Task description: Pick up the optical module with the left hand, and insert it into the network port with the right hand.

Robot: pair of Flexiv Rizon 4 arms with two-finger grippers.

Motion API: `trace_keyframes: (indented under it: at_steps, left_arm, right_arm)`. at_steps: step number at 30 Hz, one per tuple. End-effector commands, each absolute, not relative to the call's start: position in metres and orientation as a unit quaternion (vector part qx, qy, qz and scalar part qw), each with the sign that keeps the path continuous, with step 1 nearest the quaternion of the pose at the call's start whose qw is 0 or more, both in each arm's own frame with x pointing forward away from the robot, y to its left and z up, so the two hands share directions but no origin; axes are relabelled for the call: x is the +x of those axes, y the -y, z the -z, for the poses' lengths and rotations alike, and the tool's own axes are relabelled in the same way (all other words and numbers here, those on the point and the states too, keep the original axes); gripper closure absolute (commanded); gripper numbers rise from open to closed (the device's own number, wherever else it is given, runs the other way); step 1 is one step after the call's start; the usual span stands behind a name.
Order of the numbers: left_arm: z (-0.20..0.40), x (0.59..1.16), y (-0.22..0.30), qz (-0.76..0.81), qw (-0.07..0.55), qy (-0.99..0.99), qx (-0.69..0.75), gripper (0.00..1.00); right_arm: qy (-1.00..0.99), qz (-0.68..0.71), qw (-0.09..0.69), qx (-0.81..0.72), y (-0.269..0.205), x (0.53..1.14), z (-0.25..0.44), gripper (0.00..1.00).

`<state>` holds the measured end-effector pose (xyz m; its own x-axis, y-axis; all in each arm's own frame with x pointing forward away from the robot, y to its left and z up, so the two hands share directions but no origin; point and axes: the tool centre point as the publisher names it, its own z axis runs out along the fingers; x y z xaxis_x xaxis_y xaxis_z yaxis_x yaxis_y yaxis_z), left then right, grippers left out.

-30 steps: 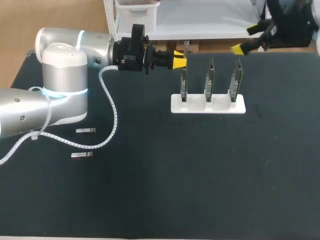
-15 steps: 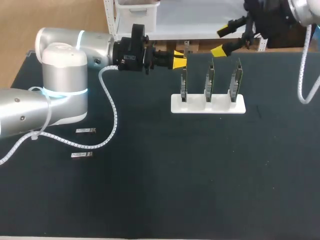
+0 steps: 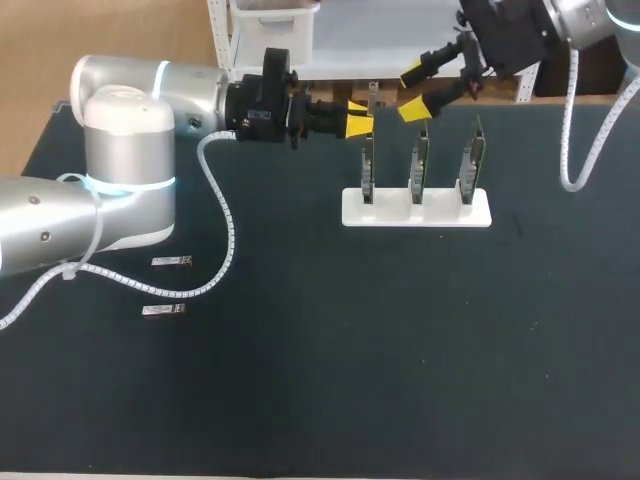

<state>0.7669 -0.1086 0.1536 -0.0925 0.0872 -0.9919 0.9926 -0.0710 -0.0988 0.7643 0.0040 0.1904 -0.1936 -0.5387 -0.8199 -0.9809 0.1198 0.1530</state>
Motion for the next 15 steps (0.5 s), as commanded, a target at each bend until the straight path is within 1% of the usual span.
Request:
trace_keyframes:
  at_steps: [1, 15]
  left_arm:
    - [-0.153, 0.765, 0.108, 0.519, 0.437, -0.526, 0.513, 1.0]
    - [-0.153, 0.765, 0.108, 0.519, 0.437, -0.526, 0.513, 1.0]
  right_arm:
    - [-0.682, -0.363, 0.313, -0.552, -0.01, 0.767, -0.191, 0.0]
    - [-0.671, -0.366, 0.316, -0.562, -0.032, 0.764, -0.194, 0.0]
